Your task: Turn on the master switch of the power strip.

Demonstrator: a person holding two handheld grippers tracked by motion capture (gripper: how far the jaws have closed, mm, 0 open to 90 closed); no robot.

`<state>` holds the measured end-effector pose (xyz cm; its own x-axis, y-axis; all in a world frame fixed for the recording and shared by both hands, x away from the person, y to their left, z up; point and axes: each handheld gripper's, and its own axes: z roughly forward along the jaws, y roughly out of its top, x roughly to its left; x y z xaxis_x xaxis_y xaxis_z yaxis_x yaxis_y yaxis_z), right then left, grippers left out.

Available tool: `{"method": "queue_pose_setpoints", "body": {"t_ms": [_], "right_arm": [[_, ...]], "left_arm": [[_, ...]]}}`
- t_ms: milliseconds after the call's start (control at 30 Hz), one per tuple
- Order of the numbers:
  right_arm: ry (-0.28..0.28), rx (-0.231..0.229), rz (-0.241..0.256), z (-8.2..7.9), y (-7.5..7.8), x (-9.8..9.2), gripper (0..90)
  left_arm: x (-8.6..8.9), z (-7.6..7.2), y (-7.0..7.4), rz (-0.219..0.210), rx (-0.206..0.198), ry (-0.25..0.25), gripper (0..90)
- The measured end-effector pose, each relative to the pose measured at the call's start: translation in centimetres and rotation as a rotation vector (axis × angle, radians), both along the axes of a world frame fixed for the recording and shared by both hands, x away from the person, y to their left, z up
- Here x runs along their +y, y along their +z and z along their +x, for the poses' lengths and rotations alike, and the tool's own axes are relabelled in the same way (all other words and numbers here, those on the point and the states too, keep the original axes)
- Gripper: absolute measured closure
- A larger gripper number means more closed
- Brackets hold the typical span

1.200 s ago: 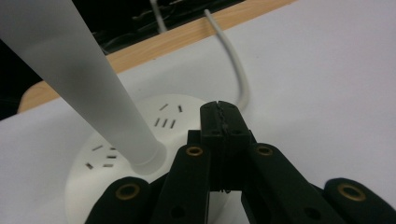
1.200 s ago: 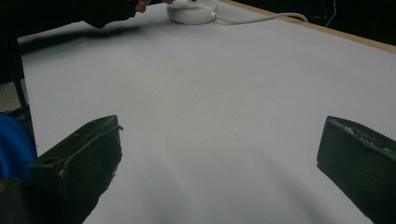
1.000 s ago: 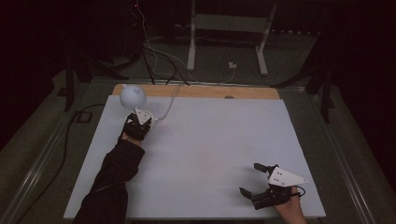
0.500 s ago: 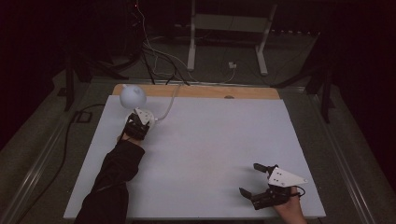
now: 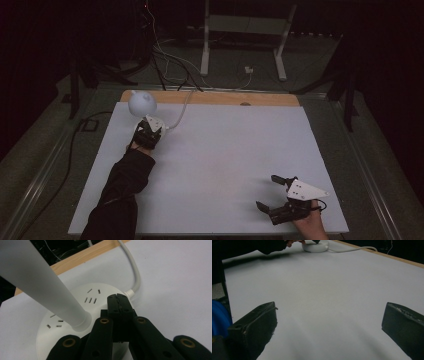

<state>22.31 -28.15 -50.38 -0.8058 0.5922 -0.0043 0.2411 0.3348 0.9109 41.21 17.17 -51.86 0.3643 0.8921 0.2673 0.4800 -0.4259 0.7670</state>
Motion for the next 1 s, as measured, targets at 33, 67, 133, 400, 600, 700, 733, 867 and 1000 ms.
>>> {"method": "queue_pose_setpoints", "body": {"t_ms": [33, 67, 133, 400, 600, 700, 733, 867, 1000], "right_arm": [[0.001, 0.000, -0.002, -0.01, 0.00, 0.02, 0.0], [0.002, 0.001, -0.002, -0.03, 0.00, 0.02, 0.0], [0.003, -0.001, -0.002, -0.05, 0.02, 0.02, 0.0], [0.005, 0.001, -0.003, -0.05, -0.01, 0.08, 0.0], [0.001, -0.003, -0.002, -0.11, 0.06, 0.00, 0.0], [0.002, -0.003, -0.002, -0.12, 0.05, 0.01, 0.0], [0.002, -0.001, -0.001, -0.12, 0.05, 0.02, 0.0], [0.004, 0.000, -0.002, -0.11, 0.04, 0.05, 0.0], [0.005, 0.000, -0.004, -0.14, 0.03, 0.11, 0.0]], "left_arm": [[-0.01, 0.00, -0.01, 0.000, -0.001, 0.000, 90.0], [0.00, -0.02, -0.06, 0.000, -0.003, -0.001, 90.0], [0.08, 0.00, -0.06, -0.012, 0.001, -0.003, 90.0], [0.10, 0.11, 0.00, -0.013, 0.014, -0.005, 90.0], [0.05, 0.19, 0.10, -0.009, 0.026, -0.003, 90.0], [0.18, 0.30, 0.13, -0.024, 0.036, -0.008, 90.0], [0.16, 0.30, 0.13, -0.022, 0.036, -0.007, 90.0], [0.05, 0.31, 0.17, -0.001, 0.039, -0.008, 90.0], [-0.28, 0.31, 0.18, 0.038, 0.036, -0.013, 90.0]]}}
